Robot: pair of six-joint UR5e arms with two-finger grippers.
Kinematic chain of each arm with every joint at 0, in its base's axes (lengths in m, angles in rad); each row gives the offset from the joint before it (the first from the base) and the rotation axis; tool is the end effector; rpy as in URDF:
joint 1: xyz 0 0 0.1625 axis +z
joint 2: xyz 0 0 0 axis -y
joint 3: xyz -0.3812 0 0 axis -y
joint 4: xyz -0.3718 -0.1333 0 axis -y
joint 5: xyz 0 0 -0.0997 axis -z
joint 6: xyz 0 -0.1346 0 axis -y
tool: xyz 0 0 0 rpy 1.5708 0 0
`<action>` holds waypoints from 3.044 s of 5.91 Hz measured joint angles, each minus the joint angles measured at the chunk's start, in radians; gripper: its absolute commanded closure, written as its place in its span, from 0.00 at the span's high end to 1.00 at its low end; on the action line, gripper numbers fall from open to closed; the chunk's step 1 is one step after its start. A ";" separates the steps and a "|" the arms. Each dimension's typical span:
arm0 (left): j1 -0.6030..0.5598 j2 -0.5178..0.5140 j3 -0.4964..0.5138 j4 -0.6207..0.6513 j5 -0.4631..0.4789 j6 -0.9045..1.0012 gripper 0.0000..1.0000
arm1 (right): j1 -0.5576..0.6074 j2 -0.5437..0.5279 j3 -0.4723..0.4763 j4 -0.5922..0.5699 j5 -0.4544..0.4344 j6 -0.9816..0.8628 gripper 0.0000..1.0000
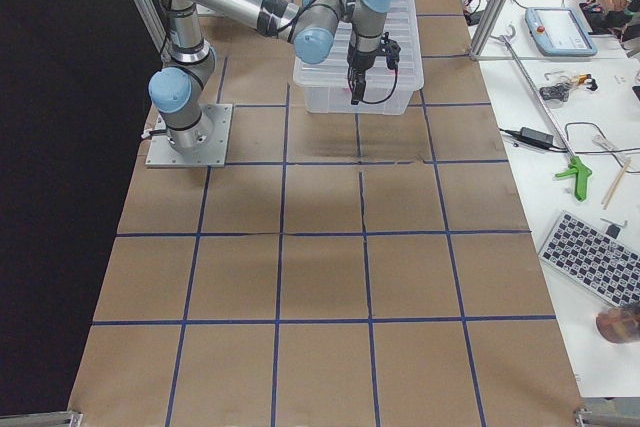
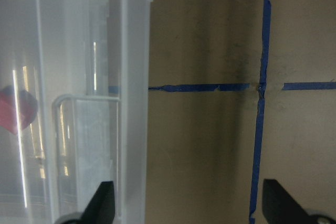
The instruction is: Place red block in blue tray from box
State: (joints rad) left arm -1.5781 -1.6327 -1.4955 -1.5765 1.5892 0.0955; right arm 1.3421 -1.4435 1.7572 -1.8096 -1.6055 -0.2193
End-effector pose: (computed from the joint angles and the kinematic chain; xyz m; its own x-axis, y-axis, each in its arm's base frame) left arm -0.1344 -0.4951 0.4141 -0.9946 0.1025 -0.0191 0.1026 0.9947 -0.0059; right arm 0.0139 -0.5078 0.2843 -0.9998 0.0074 0.0175 0.0088 0.9967 0.0806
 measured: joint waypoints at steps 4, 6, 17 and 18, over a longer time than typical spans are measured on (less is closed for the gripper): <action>0.001 -0.004 0.001 0.004 0.000 -0.005 0.99 | 0.000 0.010 0.005 0.009 -0.024 -0.097 1.00; 0.001 -0.006 -0.001 0.013 -0.001 -0.016 0.99 | -0.003 0.011 0.002 -0.004 -0.078 -0.188 1.00; 0.000 -0.011 -0.005 0.034 0.000 -0.019 0.99 | -0.211 0.023 -0.003 -0.007 -0.075 -0.242 0.97; 0.000 -0.014 -0.013 0.056 -0.004 -0.020 0.99 | -0.237 0.023 -0.004 -0.008 -0.078 -0.266 0.97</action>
State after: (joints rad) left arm -1.5785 -1.6463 -1.5090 -1.5209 1.5856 0.0760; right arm 1.1051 -1.4204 1.7529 -1.8174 -1.6831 -0.4851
